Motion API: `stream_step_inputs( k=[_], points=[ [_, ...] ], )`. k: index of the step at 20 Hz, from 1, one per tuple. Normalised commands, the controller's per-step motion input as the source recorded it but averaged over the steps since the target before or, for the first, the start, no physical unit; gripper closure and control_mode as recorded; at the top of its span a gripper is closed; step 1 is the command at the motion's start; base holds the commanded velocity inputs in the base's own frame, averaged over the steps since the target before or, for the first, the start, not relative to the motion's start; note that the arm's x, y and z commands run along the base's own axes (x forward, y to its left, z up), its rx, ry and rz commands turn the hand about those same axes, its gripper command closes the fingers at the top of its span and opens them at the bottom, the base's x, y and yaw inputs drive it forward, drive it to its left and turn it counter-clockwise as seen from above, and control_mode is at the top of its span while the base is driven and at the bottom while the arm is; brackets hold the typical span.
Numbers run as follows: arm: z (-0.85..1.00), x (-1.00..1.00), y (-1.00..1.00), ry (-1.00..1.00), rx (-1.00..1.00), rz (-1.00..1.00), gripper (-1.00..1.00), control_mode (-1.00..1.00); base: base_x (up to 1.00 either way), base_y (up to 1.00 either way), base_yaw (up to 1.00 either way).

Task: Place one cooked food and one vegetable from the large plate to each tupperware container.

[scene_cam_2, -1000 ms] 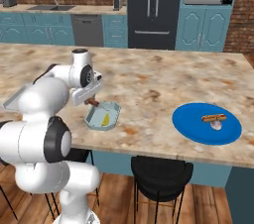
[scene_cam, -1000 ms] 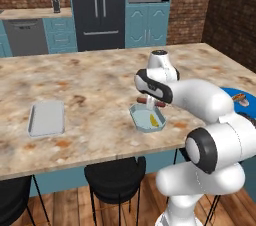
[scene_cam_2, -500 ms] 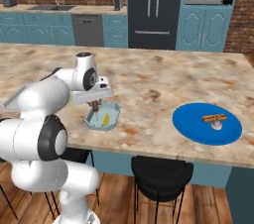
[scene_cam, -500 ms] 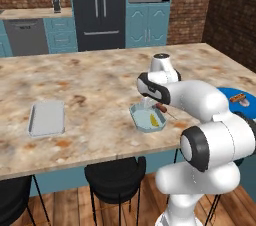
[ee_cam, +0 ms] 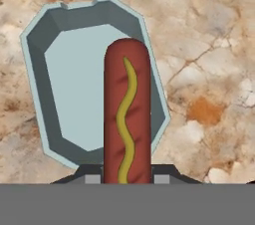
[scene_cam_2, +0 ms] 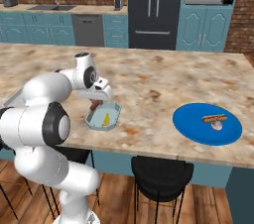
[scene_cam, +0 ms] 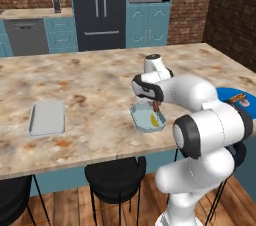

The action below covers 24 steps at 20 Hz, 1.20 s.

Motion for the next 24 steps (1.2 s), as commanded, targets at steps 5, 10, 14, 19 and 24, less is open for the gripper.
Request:
stream_step_inputs(
  k=[5, 10, 14, 19, 24],
  points=[
    [-0.07, 0.20, 0.01, 0.01, 0.02, 0.01, 1.00, -1.00, 0.00, 0.00, 0.00],
    [-0.14, -0.08, 0.16, 0.05, 0.00, 0.11, 1.00, -1.00, 0.00, 0.00, 0.00],
    [-0.45, 0.00, 0.18, 0.05, 0.00, 0.07, 1.00, -1.00, 0.00, 0.00, 0.00],
    [-0.30, 0.22, 0.00, 0.00, 0.01, 0.03, 1.00, -1.00, 0.00, 0.00, 0.00],
    [-0.18, 0.35, 0.00, 0.18, 0.05, 0.01, 1.00, -1.00, 0.00, 0.00, 0.00]
  ],
)
